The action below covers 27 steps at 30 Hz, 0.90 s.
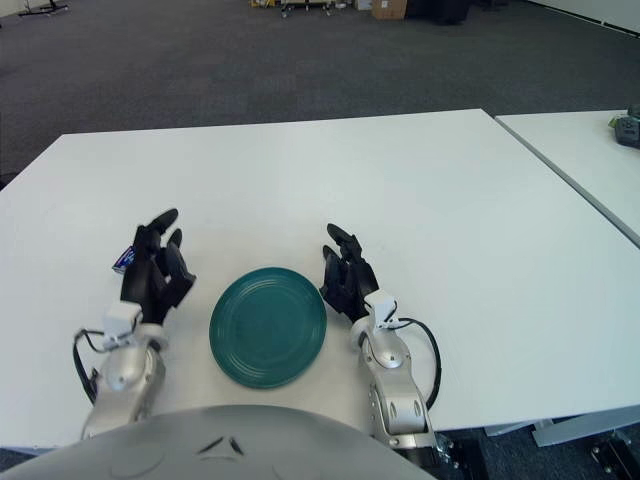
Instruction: Put the gum into the plate.
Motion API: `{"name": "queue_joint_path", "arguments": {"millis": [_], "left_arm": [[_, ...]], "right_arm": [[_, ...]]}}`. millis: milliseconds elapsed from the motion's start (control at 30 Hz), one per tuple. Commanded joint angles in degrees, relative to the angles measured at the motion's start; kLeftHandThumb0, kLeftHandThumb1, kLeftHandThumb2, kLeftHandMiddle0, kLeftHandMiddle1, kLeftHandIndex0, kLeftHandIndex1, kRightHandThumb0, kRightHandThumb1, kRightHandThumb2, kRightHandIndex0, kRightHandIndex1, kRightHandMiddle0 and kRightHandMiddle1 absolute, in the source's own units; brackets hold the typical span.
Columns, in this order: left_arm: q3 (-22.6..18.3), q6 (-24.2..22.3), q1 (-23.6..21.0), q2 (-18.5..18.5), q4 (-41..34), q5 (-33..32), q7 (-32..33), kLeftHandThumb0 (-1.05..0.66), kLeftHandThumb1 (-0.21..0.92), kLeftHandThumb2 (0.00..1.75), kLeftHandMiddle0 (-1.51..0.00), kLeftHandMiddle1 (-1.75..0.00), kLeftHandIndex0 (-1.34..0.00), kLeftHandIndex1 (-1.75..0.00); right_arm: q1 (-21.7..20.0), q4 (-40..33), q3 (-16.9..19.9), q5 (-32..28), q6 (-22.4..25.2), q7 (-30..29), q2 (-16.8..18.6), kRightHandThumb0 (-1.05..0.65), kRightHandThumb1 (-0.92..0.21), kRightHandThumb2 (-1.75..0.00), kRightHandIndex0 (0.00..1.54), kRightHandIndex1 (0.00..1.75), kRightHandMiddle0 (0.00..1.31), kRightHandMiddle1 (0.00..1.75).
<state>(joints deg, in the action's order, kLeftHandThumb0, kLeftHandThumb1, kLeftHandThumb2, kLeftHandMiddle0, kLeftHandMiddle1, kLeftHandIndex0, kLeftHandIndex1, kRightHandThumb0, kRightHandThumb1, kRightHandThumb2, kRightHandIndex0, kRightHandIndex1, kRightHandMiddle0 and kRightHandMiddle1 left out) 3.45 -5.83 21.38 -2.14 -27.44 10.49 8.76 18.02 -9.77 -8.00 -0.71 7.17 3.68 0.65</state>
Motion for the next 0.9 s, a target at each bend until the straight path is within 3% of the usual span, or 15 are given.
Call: {"name": "queue_joint_path", "arguments": {"millis": [0, 100, 300, 400, 633, 733, 867], "left_arm": [[-1.60, -1.15, -3.82, 6.36, -2.15, 5.74, -2.77, -0.90, 0.92, 0.85, -0.43, -0.06, -0.06, -0.87], [-5.29, -3.14, -6.46, 17.87, -5.54, 11.17, -10.60, -0.96, 0.92, 0.81, -0.43, -0.05, -0.06, -0.92], [-8.07, -2.76, -8.19, 28.28, -4.79, 14.35, -18.29, -0.99, 0.92, 0.72, -0.39, -0.02, -0.03, -0.93], [-8.85, 0.86, -10.45, 37.80, -0.72, 17.37, -23.97, -1.00, 0.92, 0.66, -0.38, -0.01, -0.02, -0.94], [-8.08, 6.37, -12.14, 45.22, 4.75, 20.06, -26.84, -1.03, 0.92, 0.58, -0.38, -0.01, -0.02, -0.96], [-7.19, 10.55, -12.81, 49.49, 10.36, 21.43, -28.12, -1.04, 0.92, 0.55, -0.36, -0.01, -0.01, -0.96], [-7.14, 12.51, -13.50, 51.87, 12.69, 20.43, -31.14, -1.05, 0.92, 0.52, -0.31, -0.01, 0.00, -0.89]], "right_arm": [[1.75, 4.62, 0.60, 0.09, 4.79, -0.55, -0.36, -0.67, -0.92, -0.90, 0.16, 0.00, 0.00, 0.47], [1.71, 5.67, 0.54, -0.03, 3.11, -0.45, -0.09, -0.68, -0.92, -0.89, 0.15, 0.00, 0.00, 0.45], [1.31, 7.35, 0.62, -0.02, 1.59, -0.14, -0.28, -0.69, -0.92, -0.87, 0.14, 0.00, 0.00, 0.42], [0.99, 8.17, 0.78, 0.34, 1.00, -0.22, -0.63, -0.69, -0.92, -0.87, 0.15, 0.00, 0.00, 0.44], [0.42, 9.36, 1.16, 0.38, 0.47, -0.56, -0.53, -0.71, -0.92, -0.86, 0.19, 0.02, 0.00, 0.49], [-0.11, 10.62, 1.43, 0.49, -0.54, -0.98, -0.27, -0.72, -0.92, -0.86, 0.20, 0.02, 0.00, 0.52], [-0.38, 11.42, 1.39, 0.79, -1.46, -1.16, -0.35, -0.72, -0.92, -0.85, 0.20, 0.01, 0.00, 0.53]]}}
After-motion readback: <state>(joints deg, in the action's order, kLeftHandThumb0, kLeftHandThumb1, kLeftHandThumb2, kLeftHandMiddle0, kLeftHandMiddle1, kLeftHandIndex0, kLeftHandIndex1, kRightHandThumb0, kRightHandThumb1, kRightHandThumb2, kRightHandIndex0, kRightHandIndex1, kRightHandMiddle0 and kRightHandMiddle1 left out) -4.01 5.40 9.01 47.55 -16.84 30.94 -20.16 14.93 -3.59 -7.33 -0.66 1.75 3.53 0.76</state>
